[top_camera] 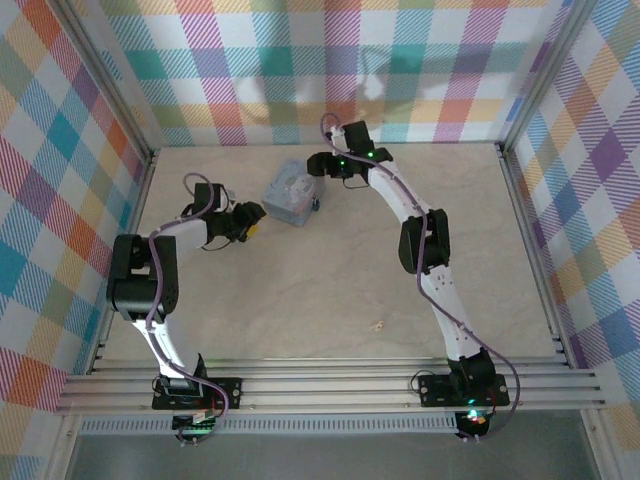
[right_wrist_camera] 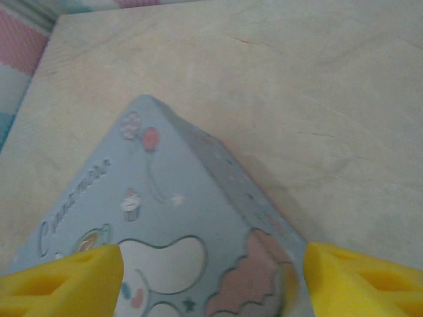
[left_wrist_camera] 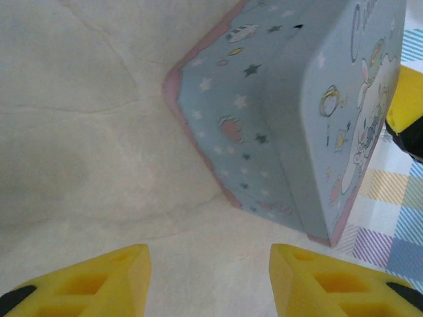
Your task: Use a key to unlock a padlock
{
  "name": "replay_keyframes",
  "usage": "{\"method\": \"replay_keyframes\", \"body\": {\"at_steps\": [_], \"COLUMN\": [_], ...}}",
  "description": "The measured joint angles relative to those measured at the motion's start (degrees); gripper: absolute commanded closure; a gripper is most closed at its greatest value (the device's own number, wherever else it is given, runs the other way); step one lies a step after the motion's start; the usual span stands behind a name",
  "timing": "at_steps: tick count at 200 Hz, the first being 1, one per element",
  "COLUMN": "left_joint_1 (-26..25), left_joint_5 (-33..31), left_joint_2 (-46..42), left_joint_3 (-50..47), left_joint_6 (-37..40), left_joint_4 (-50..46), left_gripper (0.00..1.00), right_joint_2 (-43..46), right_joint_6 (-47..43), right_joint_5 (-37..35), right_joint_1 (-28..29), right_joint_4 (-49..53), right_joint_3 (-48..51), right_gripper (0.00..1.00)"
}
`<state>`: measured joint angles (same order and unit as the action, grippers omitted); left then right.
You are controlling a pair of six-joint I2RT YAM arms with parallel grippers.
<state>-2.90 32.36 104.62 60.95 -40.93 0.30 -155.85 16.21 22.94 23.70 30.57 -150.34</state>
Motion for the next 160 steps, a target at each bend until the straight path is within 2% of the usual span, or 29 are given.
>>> {"method": "replay_keyframes", "body": {"at_steps": [19, 42, 110, 160], "left_joint_1": [-0.04, -0.02, 0.63, 0.72], "left_joint_5": [-0.15, -0.48, -1.14, -0.39], "left_joint_2": [1.31, 2.16, 1.25, -0.15], "left_joint_3": [3.02, 5.86, 3.56, 1.77], "left_joint_6": [0.66, 2.05, 3.04, 3.34], "left_joint_4": [-1.84, -3.45, -4.68, -4.66], "left_gripper": [0.51, 0.51, 0.52, 0.56], "right_joint_2": [0.28, 3.08, 24.46, 38.07], "right_joint_6": [-0.48, -0.83, -2.58, -0.24], "right_joint_5": [3.10, 6.69, 5.92, 3.43], "right_joint_1": [-0.13, -0.07, 2.40, 7.82], "right_joint_4": [-0.61, -2.51, -7.19, -11.67], "right_joint_3": [1.92, 9.64, 44.06, 66.23], "right_gripper": [0.63, 0.68, 0.69, 0.57]}}
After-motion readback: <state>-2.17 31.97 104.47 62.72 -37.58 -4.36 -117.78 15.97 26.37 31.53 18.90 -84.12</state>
